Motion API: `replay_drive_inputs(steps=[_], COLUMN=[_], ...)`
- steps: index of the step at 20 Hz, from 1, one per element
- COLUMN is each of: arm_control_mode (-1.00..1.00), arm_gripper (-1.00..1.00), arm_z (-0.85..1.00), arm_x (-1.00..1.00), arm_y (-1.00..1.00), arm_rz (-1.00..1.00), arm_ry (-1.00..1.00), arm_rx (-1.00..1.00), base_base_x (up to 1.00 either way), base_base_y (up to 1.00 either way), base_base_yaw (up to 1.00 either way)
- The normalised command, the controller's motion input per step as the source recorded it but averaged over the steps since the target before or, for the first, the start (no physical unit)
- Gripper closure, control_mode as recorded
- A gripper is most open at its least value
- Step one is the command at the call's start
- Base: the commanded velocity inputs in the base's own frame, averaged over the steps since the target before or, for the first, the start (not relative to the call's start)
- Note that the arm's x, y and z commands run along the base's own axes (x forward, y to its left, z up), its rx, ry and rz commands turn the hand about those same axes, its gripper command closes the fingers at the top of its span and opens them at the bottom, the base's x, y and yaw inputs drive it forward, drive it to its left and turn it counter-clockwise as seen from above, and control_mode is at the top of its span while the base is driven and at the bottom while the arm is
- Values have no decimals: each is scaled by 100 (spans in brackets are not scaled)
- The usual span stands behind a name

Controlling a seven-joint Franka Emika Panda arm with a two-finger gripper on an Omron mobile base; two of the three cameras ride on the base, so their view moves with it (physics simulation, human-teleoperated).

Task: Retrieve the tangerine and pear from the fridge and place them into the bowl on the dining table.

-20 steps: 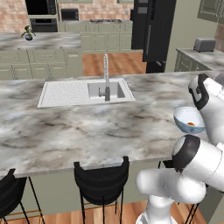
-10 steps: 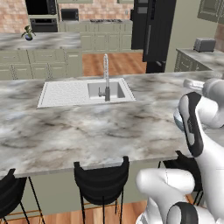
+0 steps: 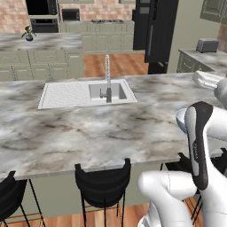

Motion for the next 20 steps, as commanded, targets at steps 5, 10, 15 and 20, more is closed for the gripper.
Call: replay_drive_inputs(steps=[5, 10, 15, 20], arm_control_mode=[-100, -100, -100, 100], arm_gripper=[-100, -100, -100, -100], arm_z=[14, -19, -60, -14], arm_x=[-81, -43, 0, 0], arm_y=[0, 32, 41, 9], arm_rz=[17, 30, 21, 0], arm_ry=[22, 47, 58, 7], arm_rx=[0, -9, -14, -1], base_base_x=[0, 0, 0, 5], base_base_y=[0, 0, 0, 26], base_base_yaw=[0, 0, 0, 1])
